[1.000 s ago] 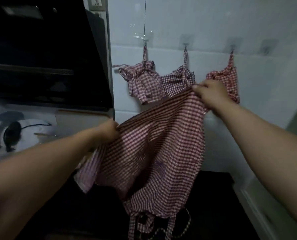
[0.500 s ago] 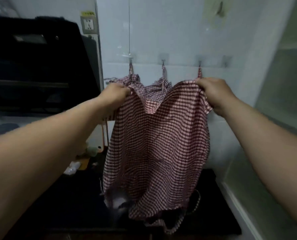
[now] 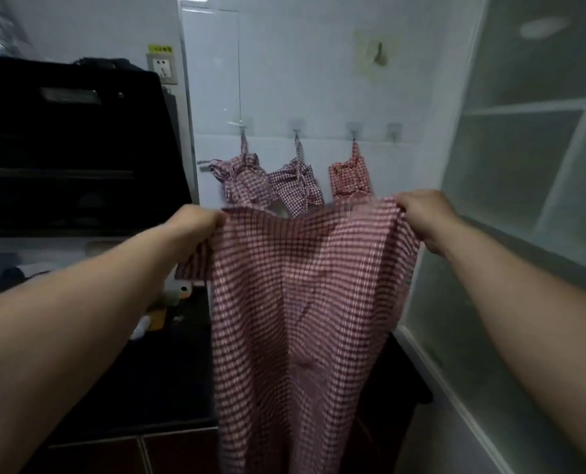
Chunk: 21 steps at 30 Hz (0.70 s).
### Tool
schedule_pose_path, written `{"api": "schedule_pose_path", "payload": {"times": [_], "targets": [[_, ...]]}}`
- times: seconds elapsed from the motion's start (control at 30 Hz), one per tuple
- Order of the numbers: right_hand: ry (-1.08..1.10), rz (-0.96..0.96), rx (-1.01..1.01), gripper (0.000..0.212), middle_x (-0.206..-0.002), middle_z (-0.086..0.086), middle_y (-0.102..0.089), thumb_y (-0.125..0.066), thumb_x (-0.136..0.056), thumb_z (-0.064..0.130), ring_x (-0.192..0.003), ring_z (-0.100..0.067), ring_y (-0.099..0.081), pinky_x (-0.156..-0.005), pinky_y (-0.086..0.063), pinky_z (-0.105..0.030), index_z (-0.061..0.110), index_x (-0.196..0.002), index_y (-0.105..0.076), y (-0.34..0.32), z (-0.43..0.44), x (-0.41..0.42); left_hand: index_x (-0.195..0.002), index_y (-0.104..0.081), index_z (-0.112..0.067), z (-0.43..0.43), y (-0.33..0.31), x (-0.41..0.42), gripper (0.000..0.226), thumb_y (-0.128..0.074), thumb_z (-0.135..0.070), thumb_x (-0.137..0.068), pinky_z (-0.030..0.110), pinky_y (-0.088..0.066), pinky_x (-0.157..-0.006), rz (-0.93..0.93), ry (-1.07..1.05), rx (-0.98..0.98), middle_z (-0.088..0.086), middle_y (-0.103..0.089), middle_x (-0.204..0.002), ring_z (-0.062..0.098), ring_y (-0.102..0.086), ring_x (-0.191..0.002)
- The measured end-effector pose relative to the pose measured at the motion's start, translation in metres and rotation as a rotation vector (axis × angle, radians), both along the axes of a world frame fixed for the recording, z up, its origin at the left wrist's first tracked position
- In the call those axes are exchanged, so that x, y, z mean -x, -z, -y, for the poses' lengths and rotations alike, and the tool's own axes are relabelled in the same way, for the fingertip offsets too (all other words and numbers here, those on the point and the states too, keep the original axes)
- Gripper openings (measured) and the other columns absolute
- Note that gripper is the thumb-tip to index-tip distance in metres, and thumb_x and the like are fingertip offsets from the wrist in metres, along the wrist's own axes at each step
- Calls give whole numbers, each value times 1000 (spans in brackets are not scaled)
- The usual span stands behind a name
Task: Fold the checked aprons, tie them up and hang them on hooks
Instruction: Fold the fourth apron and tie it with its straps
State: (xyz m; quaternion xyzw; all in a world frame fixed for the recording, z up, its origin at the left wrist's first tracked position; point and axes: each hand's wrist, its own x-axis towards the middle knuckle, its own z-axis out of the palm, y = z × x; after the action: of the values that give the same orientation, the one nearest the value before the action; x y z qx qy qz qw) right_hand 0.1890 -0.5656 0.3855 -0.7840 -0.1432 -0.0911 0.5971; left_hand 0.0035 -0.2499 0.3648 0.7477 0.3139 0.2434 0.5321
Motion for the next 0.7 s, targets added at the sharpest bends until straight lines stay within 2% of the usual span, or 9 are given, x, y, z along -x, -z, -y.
{"api": "schedule_pose_path", "payload": {"times": [0.1,0.2,0.27,0.37,0.47,0.53,0.57,0.6,0.7], "targets": [[53,-24,59,27,-75,-11,-66,-68,-85,27,-67,-20,-55,-59,-41,-33,2,-74,-66,24,11,-1,-117,-70,0,0,22,-2,36,-64,-31,-101,29,-47,-59,-48,-10,20,12,-72,-94,26,-68,-79],[61,-65,13,36,-79,-10,-73,-67,-76,33,-80,-28,-70,-72,-55,-40,-3,-76,-68,38,18,-20,-114,-69,-1,8,25,-9,33,-63,-31,-101,28,-48,-61,-24,-36,42,13,-73,-98,26,-69,-80],[60,-121,116,30,-82,-9,-75,-70,-79,29,-85,-28,-72,-79,-59,-41,-2,-82,-71,50,20,-20,-106,-68,-4,15,32,-14,23,-62,-26,-102,28,-50,-63,-28,-29,71,13,-73,-96,26,-69,-80],[1,-314,136,25,-78,-7,-77,-80,-78,23,-70,-24,-72,-65,-61,-37,1,-88,-72,78,18,2,-106,-70,0,29,61,-29,22,-62,-19,-101,34,-60,-75,-57,-55,137,16,-74,-99,31,-72,-86],[-117,-437,7,16,-67,-10,-71,-74,-89,13,-52,-21,-65,-49,-52,-25,-3,-88,-71,101,-3,19,-95,-73,2,58,78,-45,20,-62,-13,-100,35,-62,-56,-4,11,368,18,-76,-83,28,-73,-62],[-221,-439,-55,11,-73,-14,-66,-68,-94,9,-50,-19,-60,-47,-48,-21,4,-84,-68,105,-28,32,-99,-72,3,84,75,-57,19,-63,-14,-100,42,-65,-70,-44,135,430,22,-76,-90,30,-74,-67],[-272,-441,-56,16,-75,-14,-66,-67,-96,9,-53,-19,-60,-48,-48,-22,7,-79,-66,105,-42,39,-99,-71,4,93,74,-62,20,-62,-14,-101,43,-64,-77,-78,195,446,22,-76,-88,30,-73,-69],[-323,-436,-51,21,-75,-12,-66,-66,-96,8,-56,-19,-61,-51,-48,-22,8,-76,-65,105,-54,44,-94,-70,4,103,70,-65,21,-59,-12,-102,38,-64,-73,-105,263,466,20,-74,-82,28,-71,-65],[-384,-440,-63,22,-77,-11,-69,-61,-98,3,-63,-19,-64,-51,-48,-22,8,-77,-66,104,-76,57,-79,-68,-1,121,65,-69,31,-53,-10,-104,23,-54,-45,-132,399,492,11,-69,-63,21,-66,-47]]}}
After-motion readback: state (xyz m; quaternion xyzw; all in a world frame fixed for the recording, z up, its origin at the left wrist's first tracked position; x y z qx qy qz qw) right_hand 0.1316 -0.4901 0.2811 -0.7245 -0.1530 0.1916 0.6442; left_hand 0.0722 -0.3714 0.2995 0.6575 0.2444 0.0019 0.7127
